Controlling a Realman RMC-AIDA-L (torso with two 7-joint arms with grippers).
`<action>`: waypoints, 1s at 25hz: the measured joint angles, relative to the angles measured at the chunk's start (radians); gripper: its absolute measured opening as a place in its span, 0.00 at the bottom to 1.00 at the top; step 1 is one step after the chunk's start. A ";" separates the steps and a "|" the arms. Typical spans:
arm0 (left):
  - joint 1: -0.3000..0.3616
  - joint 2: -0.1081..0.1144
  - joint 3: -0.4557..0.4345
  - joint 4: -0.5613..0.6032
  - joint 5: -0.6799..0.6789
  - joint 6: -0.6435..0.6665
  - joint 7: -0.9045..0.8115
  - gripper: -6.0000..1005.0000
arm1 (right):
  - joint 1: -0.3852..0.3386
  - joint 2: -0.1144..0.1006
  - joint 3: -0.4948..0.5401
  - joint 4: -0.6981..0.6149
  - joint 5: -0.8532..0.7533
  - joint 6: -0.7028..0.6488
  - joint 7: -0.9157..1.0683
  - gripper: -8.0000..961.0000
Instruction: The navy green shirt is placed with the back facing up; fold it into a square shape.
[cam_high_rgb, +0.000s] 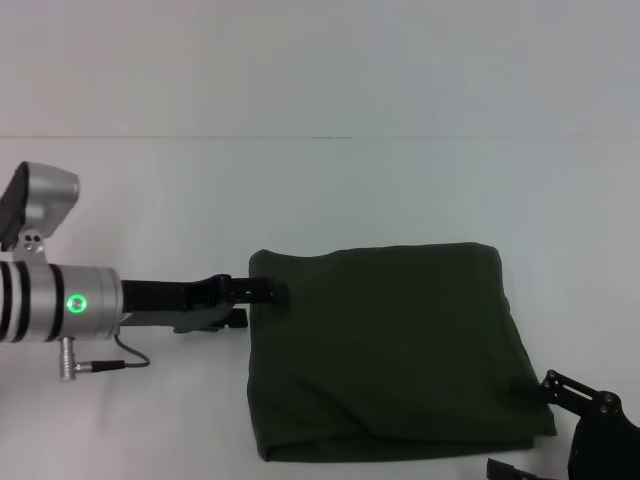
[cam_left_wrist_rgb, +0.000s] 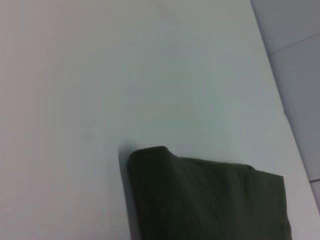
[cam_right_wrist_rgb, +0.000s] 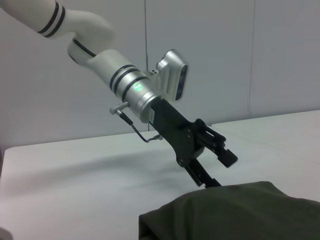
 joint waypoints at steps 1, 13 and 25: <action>-0.003 -0.005 0.006 -0.001 0.000 -0.009 0.000 0.94 | 0.000 0.000 0.000 0.002 0.000 0.000 -0.002 0.97; -0.011 -0.023 0.042 -0.003 0.001 -0.083 0.004 0.95 | 0.002 0.000 -0.004 0.011 -0.014 -0.001 0.001 0.97; -0.029 -0.067 0.061 0.008 -0.008 -0.114 0.033 0.93 | 0.007 0.000 -0.004 0.012 -0.014 -0.002 0.003 0.97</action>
